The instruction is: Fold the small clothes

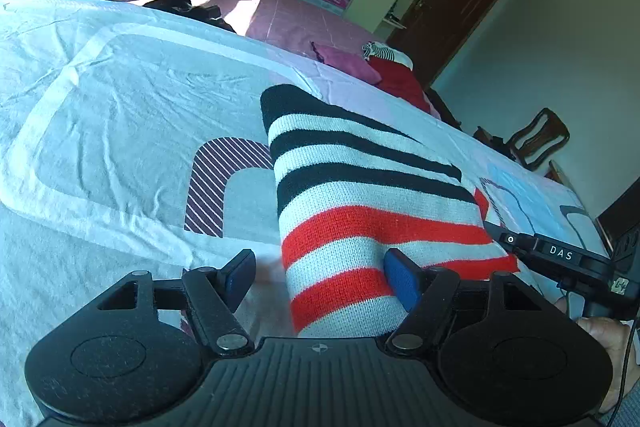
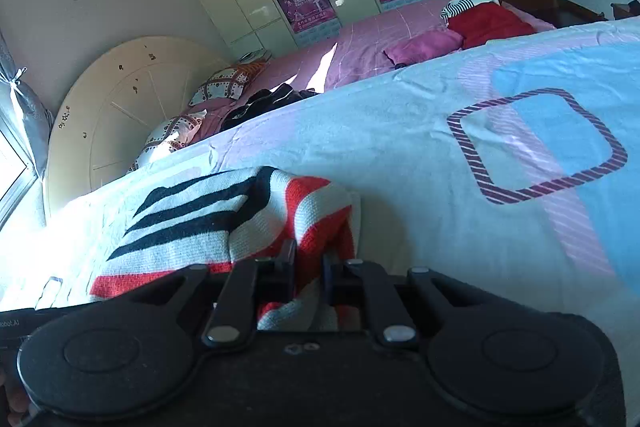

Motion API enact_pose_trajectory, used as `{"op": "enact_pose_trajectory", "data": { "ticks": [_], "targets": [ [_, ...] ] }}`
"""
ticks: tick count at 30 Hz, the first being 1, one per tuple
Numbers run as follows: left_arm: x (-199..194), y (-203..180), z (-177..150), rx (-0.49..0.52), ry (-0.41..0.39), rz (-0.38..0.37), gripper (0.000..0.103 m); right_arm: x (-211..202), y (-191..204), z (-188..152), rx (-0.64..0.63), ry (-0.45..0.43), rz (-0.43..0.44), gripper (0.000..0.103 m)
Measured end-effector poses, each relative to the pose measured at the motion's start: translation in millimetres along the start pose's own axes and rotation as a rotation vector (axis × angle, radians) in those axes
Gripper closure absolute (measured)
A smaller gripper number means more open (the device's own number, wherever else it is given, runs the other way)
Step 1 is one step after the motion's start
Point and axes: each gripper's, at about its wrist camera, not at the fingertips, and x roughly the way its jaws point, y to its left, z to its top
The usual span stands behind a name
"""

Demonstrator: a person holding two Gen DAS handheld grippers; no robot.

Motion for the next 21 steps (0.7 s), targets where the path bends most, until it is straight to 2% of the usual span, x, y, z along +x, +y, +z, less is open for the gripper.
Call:
{"op": "enact_pose_trajectory", "data": {
  "ticks": [1,2,6,8,9,10,14,16,17,19,21],
  "targets": [
    [0,1,1,0.0,0.002,-0.002,0.031,-3,4,0,-0.019,-0.016,-0.028,0.083],
    [-2,2,2,-0.004,0.004,-0.005,0.031,-5,5,1,-0.009,-0.026,-0.041,0.078],
    [-4,2,3,0.001,-0.002,-0.005,0.031,-1,-20,9,0.214,0.017,0.102,0.08],
    [-2,3,3,-0.02,-0.002,-0.013,0.031,7,-30,13,0.286,0.016,0.132,0.084],
    [-1,2,4,-0.03,-0.008,-0.018,0.031,8,-31,15,0.285,0.002,0.135,0.09],
    [0,3,4,-0.035,-0.01,-0.024,0.031,8,-29,15,0.257,0.0,0.123,0.092],
    [9,3,3,-0.048,0.006,-0.04,0.031,10,0,6,-0.019,-0.007,-0.046,0.094],
    [8,4,3,-0.055,0.01,-0.04,0.031,7,13,4,-0.082,-0.013,-0.1,0.089],
    [4,3,3,-0.053,0.01,-0.032,0.031,2,15,6,-0.066,-0.009,-0.094,0.088],
    [-8,3,1,-0.033,-0.001,-0.042,0.031,-19,10,8,0.016,-0.001,-0.026,0.076],
    [-20,7,-6,-0.036,-0.002,-0.06,0.031,-43,3,1,0.099,0.011,0.047,0.068]
  ]
}}
